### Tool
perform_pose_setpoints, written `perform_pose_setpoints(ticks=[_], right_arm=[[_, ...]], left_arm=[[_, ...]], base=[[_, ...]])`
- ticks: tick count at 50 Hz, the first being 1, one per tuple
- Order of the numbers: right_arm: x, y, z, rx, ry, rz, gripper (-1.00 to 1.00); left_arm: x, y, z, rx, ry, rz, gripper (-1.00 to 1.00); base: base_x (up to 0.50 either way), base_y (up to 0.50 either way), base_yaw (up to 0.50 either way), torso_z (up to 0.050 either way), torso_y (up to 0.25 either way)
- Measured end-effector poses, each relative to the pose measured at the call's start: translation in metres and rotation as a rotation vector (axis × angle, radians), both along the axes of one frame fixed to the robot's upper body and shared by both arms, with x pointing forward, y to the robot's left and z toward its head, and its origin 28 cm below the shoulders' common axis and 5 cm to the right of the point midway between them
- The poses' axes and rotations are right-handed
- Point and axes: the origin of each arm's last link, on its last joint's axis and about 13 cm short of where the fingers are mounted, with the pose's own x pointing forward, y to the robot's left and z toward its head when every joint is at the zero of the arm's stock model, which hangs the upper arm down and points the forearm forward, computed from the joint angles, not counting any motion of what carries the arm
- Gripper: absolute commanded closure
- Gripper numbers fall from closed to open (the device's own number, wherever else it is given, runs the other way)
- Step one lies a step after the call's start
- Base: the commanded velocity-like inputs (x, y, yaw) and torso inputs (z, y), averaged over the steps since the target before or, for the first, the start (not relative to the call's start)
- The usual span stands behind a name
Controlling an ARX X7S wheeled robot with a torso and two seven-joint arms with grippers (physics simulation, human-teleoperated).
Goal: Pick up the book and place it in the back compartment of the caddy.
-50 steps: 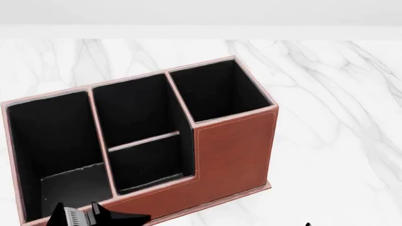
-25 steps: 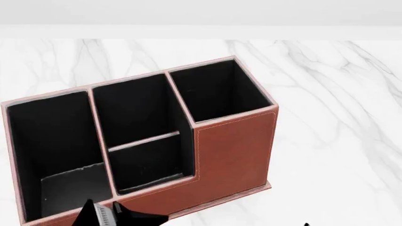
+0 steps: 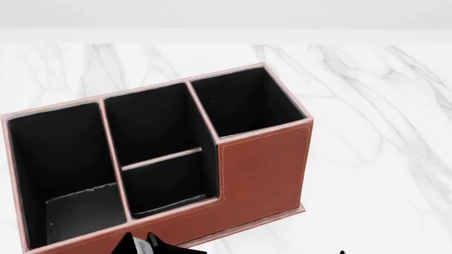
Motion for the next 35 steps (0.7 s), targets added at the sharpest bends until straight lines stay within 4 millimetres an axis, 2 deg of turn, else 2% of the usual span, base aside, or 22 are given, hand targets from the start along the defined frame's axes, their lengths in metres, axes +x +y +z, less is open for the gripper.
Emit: perform_pose_setpoints(ticks=[35], right_arm=[[0.001, 0.0, -0.001, 0.0, 0.004, 0.003, -1.0]], left_arm=[[0.01, -0.021, -0.009, 0.042, -0.013, -0.013, -1.0]], base=[[0.0, 0.0, 0.0, 0.0, 0.0]])
